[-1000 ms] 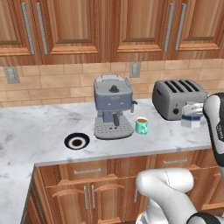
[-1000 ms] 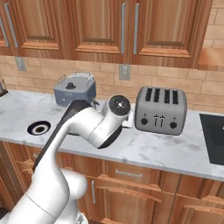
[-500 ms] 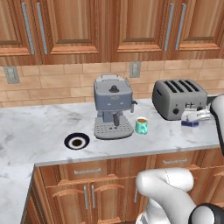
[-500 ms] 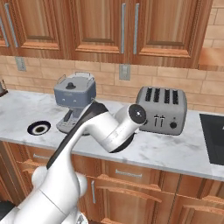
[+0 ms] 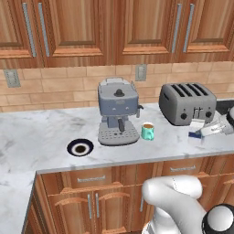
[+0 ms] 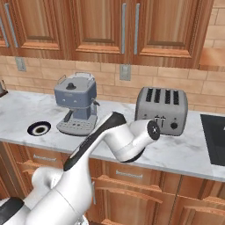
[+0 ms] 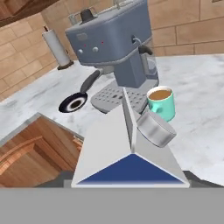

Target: Take a sugar cube from the saucer and place it inside the coffee. Then, grab milk from the fridge and place it next to the coffee on the counter to sweeten the coffee.

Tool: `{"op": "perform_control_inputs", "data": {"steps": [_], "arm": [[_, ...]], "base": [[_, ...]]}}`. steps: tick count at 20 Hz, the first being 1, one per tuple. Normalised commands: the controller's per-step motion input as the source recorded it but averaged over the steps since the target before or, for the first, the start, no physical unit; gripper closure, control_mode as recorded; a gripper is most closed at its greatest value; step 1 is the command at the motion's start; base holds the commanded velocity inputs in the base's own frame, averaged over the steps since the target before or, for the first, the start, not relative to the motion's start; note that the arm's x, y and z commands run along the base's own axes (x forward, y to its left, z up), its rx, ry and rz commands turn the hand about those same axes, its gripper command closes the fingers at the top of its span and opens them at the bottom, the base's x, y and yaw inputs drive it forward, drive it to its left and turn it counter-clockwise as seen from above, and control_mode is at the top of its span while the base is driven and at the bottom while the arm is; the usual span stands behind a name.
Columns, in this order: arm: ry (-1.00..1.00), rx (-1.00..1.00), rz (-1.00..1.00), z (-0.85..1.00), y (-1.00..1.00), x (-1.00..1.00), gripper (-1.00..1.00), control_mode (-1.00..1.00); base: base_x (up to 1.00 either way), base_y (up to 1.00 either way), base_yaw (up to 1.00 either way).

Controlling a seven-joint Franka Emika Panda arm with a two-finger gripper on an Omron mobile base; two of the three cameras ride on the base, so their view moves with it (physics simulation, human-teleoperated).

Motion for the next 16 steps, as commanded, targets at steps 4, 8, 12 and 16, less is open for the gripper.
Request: {"op": "perform_control_inputs", "data": {"steps": [4,8,12,16], "arm": [[-0.07,0.08,0.06,-0.19,0.03,0.45,1.00,-1.00],[-0.05,0.01,0.00,-0.25,0.06,0.53,1.00,-1.00],[-0.11,0.01,0.00,-0.41,0.00,0.16,1.00,-1.00],[-0.18,0.00,-0.02,-0.30,0.11,0.01,1.00,-1.00]], "base": [[0.00,0.00,0.00],[0.00,0.00,0.00],[0.00,0.00,0.00],[0.00,0.00,0.00]]}}
